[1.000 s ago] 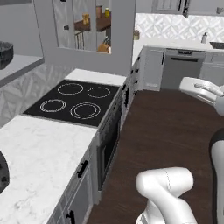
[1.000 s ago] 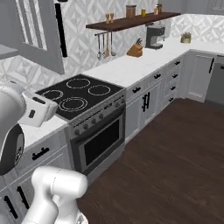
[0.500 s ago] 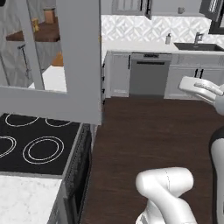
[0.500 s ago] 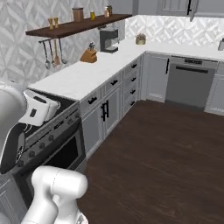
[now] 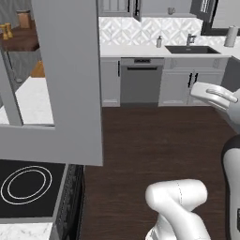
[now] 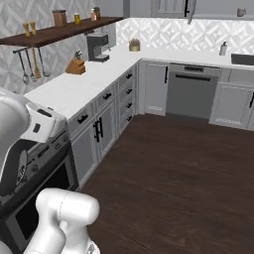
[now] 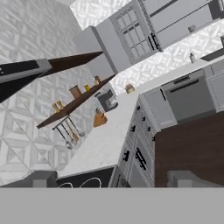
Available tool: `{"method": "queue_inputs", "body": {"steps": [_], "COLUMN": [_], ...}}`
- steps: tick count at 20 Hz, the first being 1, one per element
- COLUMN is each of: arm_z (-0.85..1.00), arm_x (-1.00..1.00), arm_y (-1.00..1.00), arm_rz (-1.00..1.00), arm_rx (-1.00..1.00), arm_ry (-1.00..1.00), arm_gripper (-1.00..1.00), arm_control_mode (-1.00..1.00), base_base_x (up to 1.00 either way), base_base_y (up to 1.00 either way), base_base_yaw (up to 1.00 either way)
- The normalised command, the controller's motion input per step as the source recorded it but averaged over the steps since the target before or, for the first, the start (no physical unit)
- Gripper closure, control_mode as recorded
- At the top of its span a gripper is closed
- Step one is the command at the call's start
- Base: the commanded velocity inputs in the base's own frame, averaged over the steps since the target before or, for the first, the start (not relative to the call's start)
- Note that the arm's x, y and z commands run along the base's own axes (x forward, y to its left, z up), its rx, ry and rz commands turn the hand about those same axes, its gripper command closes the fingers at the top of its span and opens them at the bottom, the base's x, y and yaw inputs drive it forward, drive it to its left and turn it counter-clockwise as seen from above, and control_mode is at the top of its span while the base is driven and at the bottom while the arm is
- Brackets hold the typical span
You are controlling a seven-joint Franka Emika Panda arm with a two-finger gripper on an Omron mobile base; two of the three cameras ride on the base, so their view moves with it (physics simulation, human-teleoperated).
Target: Gather all objects into one cabinet and sort the glasses and bowls to opposite sides.
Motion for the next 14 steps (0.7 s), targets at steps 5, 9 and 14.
{"method": "queue_inputs", "body": {"steps": [5, 9, 14], "arm_z": [0.00, 0.00, 0.00], "arm_x": [0.00, 0.00, 0.00], "arm_y": [0.00, 0.00, 0.00], "arm_rz": [0.00, 0.00, 0.00], "arm_rx": [0.00, 0.00, 0.00], "arm_ry": [0.00, 0.00, 0.00], "arm_gripper": [-1.00, -1.00, -1.00], "arm_control_mode": [1.00, 1.00, 1.00], "base_base_x": [0.30, 0.71, 0.97], "base_base_y": [-0.04, -0.36, -0.46], "base_base_yaw": [-0.07, -0.28, -0.29]}}
